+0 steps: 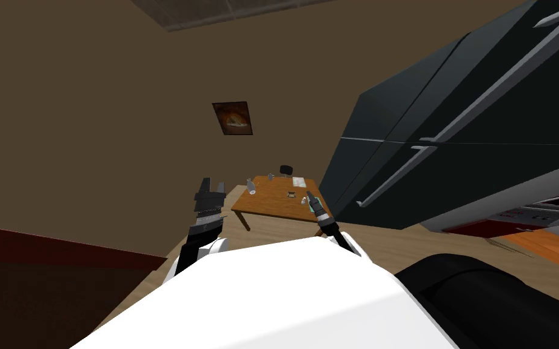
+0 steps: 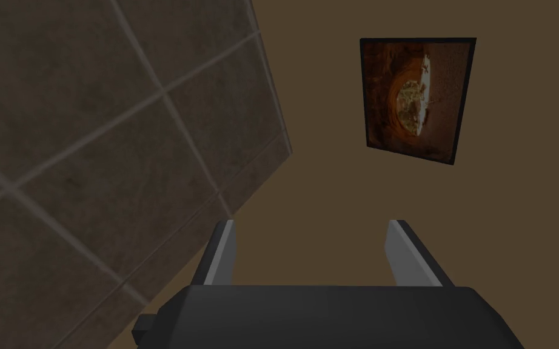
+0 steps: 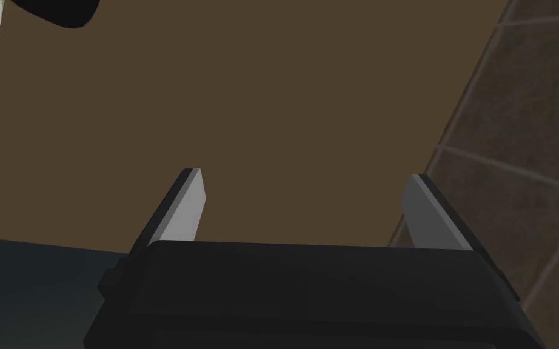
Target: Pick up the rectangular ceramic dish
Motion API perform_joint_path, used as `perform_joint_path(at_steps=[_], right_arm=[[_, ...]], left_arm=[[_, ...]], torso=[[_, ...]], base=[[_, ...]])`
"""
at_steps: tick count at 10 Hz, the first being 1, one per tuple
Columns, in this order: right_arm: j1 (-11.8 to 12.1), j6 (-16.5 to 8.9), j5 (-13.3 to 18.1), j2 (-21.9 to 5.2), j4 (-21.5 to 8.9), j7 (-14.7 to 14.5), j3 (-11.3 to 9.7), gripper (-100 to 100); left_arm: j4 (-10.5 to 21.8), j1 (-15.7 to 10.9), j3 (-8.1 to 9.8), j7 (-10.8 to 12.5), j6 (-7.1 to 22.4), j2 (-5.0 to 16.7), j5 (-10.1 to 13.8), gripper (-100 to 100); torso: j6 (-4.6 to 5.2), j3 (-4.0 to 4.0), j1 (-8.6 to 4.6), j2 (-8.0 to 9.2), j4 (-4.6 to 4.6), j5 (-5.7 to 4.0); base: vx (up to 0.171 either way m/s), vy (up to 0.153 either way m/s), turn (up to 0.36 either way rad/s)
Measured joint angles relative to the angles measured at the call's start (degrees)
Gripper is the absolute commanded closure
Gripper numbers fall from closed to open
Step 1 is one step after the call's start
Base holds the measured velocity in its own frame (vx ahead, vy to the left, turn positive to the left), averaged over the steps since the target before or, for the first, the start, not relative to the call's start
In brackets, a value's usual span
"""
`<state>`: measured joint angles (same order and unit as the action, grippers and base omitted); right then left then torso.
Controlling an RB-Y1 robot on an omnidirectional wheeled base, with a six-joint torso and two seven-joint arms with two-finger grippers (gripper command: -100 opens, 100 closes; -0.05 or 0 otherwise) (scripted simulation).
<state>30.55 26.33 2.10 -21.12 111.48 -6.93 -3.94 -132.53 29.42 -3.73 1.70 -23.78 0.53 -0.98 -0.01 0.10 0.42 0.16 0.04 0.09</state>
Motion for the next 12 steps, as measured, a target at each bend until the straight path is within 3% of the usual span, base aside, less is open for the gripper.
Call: perform_joint_path(at_steps=[2,4,6,8,9,11,12], right_arm=[[0.04,-0.72,1.02,-2.94,-3.92,0.03,-1.21,-100],[0.69,-3.09,1.78,-6.19,-4.76,0.37,-2.00,-100],[2.00,-3.47,2.81,-8.68,-7.11,0.23,-2.98,-100],[1.36,-3.85,4.01,-10.68,-11.72,-0.04,-4.28,-100],[2.09,-3.46,4.73,-13.06,-14.88,0.06,-4.74,-100],[2.90,-5.19,6.16,-15.65,-17.40,-0.34,-6.01,-100],[3.60,-5.86,7.05,-18.25,-19.14,-0.38,-6.61,-100]], left_arm=[[0.00,0.00,0.00,0.00,0.00,0.00,0.00,0],[0.00,0.00,0.00,0.00,0.00,0.00,0.00,0],[0.00,0.00,0.01,0.00,0.00,0.00,0.00,0],[0.00,0.00,0.01,0.00,0.00,0.01,0.00,0],[0.00,0.00,0.00,0.00,0.00,0.00,0.00,0],[0.00,0.01,0.01,0.00,0.00,0.00,0.00,0],[0.00,0.00,0.00,0.00,0.00,0.00,0.00,0]], torso=[[0.00,-0.03,-0.07,-0.05,-0.01,-0.01],[0.00,-0.01,-0.13,-0.02,0.00,-0.02],[0.01,-0.03,-0.12,-0.06,-0.01,-0.02],[0.00,-0.06,-0.17,-0.11,-0.02,-0.03],[-0.01,-0.07,-0.08,-0.13,-0.02,0.00],[0.01,-0.05,-0.12,-0.08,-0.01,-0.01],[-0.01,-0.06,-0.08,-0.10,-0.01,0.00]], base=[[-0.020,0.086,0.106],[-0.025,0.083,0.149],[-0.008,0.081,0.136],[0.004,0.102,0.299],[-0.002,0.090,0.101],[0.000,0.104,0.291],[0.021,0.067,0.135]])
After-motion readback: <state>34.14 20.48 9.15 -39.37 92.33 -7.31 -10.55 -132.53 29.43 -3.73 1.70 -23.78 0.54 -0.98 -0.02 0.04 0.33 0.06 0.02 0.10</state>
